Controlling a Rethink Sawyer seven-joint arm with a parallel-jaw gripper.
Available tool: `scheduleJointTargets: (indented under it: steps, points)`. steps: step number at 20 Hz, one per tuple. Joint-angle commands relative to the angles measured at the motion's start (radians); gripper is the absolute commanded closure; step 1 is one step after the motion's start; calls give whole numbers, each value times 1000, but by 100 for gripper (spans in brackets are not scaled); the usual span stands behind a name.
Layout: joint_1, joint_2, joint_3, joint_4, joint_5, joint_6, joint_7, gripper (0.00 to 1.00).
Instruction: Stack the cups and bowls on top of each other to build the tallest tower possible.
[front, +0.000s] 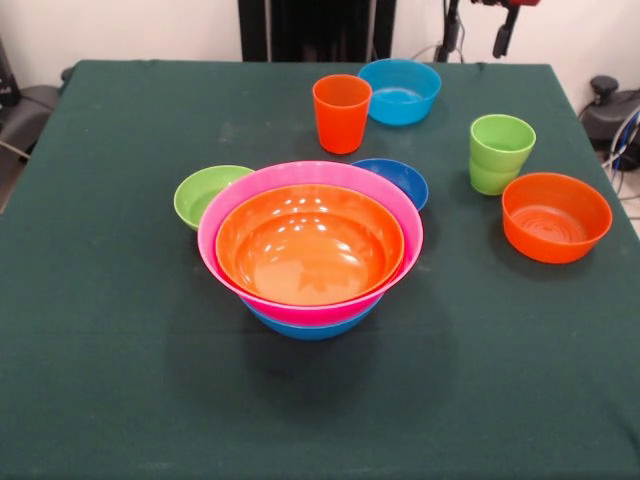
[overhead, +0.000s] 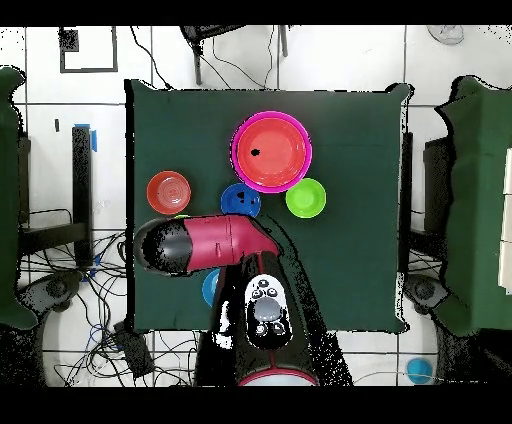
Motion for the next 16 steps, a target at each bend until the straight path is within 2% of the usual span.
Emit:
scheduleJointTargets:
  steps: [1,8,16]
  points:
    - [16,64,25,-54,3,40,81,0]
    - [7,115,10,-25,-35,-68,78,0]
    - [-7,124,7,-1,-48,-115,66,0]
